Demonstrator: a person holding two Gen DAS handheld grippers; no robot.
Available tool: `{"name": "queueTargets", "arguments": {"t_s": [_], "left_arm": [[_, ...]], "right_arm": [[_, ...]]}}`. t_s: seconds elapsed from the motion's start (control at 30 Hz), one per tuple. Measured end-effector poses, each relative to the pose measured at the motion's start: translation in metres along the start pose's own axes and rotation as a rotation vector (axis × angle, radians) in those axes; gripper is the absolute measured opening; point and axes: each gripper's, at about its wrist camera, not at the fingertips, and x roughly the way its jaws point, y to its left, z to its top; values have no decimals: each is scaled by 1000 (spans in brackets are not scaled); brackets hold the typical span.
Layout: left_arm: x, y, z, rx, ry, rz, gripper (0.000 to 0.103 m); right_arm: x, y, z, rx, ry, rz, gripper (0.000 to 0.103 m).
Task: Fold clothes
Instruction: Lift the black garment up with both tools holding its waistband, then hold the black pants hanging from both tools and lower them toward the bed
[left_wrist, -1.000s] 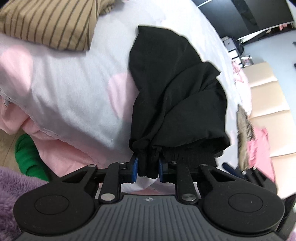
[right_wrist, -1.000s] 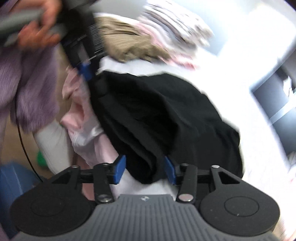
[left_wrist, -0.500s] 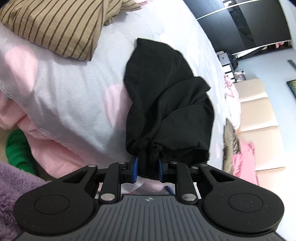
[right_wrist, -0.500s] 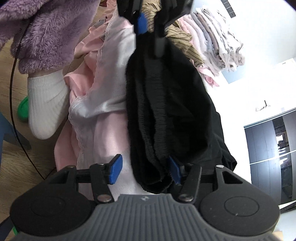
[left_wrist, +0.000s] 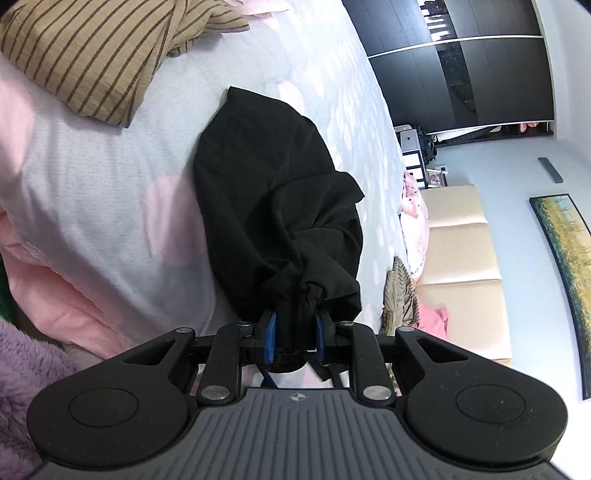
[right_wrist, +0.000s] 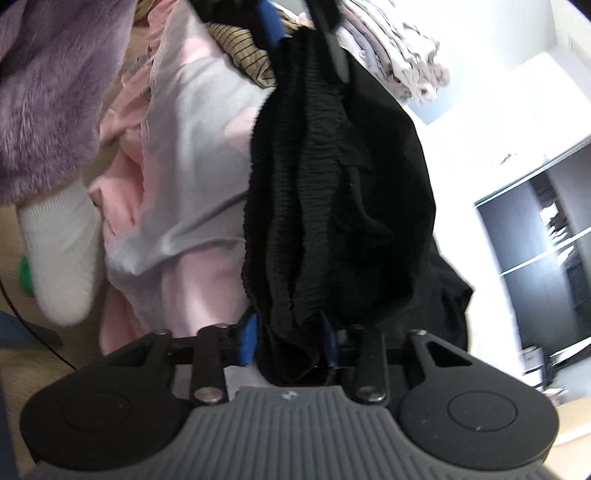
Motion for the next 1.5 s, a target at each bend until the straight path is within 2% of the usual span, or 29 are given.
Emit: {"name": "queueTargets", "arguments": {"t_s": [0.1,0.23,0.37,0.47,0.6,0.8,0.93,1.07,1.27,1.4,1.5], "left_arm": [[0,1,1,-14,-1,1,18],[1,-5,3,-18,15,-9,18],[7,-35,8,14,39,-78,17],[15,-74,16,69,64,-129,17],[31,-140,28,160,96,-199,17],[58,-249,34,307,123,-345,17],[68,-287,29,334,121,-414,17],[66,-292,29,319,120,-406,18],[53,-261,40,252,100,-338,17],[60,-250,41,209,114,-333,18],[66,-249,41,191,130,-361,17]], "right_arm": [[-6,0,-3,-41,-4,-67,19],[-25,-25,-9,42,-22,-153,17],[-50,-59,-16,132,-44,-248,16],[-72,-90,-23,170,-58,-313,16],[-112,-150,-36,204,-68,-387,16],[-182,-244,-42,174,-58,-587,16],[-206,-278,-39,156,-53,-677,16],[-202,-285,-33,134,-54,-660,16],[-192,-274,-29,104,-85,-566,16],[-193,-273,-35,80,-78,-558,16],[-194,-273,-33,85,-84,-588,16]]}}
